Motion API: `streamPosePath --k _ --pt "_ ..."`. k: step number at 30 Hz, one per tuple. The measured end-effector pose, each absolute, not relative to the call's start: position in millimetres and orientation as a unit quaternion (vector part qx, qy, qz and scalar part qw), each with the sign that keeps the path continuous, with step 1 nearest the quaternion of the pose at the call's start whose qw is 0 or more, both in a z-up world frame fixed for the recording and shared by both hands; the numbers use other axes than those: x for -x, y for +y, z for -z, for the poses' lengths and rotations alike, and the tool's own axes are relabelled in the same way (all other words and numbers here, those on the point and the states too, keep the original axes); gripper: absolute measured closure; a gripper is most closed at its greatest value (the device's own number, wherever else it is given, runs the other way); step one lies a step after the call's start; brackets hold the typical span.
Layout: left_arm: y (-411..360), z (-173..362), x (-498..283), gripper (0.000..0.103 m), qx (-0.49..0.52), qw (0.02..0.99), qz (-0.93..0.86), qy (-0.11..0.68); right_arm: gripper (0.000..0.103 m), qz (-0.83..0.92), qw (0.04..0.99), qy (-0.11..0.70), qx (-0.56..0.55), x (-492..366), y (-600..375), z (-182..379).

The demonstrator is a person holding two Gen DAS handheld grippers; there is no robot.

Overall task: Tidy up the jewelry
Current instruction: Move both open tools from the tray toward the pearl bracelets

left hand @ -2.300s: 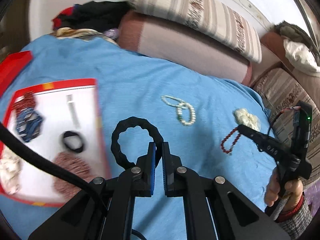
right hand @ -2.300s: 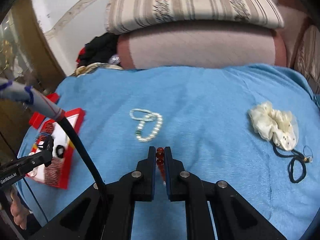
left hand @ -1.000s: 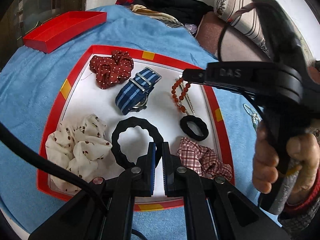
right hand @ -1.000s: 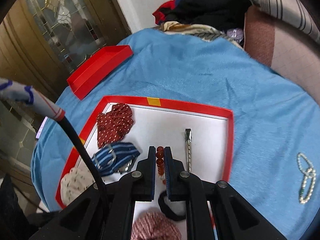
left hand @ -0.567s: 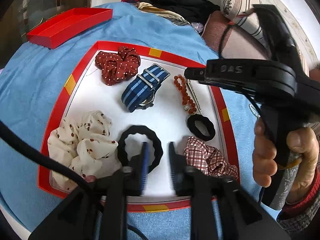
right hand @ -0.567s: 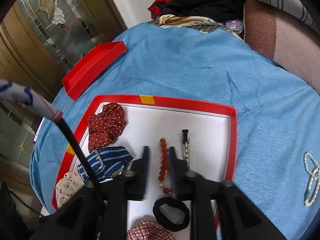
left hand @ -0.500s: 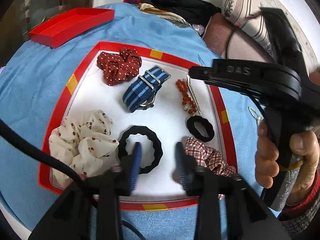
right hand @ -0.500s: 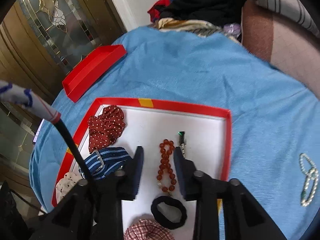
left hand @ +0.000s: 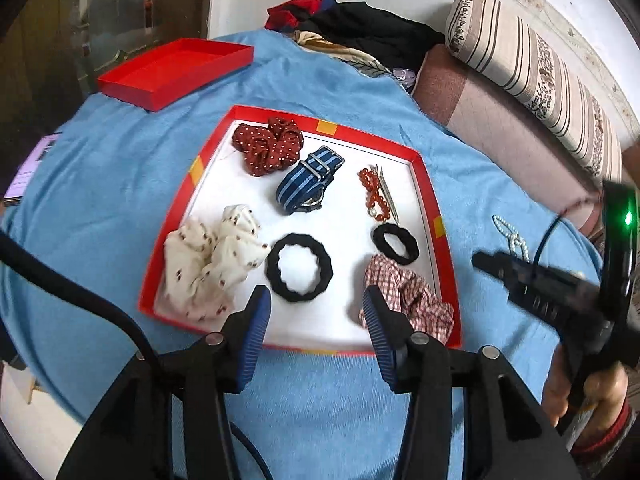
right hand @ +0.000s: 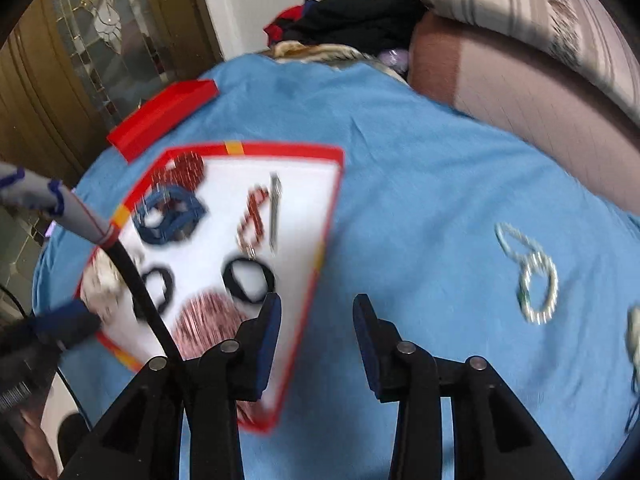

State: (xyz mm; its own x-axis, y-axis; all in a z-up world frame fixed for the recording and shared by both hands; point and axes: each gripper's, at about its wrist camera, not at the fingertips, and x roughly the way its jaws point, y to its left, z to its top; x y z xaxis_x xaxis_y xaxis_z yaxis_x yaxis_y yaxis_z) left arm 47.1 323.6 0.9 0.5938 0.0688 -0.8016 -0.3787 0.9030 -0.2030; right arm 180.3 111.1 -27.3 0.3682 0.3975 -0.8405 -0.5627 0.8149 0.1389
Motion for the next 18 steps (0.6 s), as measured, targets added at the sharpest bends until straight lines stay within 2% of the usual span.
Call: streamPosePath --k 6,10,18 --pt "295 -19 -32 0.054 0.139 0.884 -0.141 0.423 0.063 -0.291 0.814 0.495 0.083 -161 107 40" --pt "279 -31 -24 0.046 0.115 0.893 -0.145 0.411 0.063 -0.292 0.818 0.491 0.069 -146 98 36" --pt "249 -38 -21 0.046 0.072 0.898 -0.14 0.41 0.062 -0.268 0.831 0.485 0.06 -130 61 32"
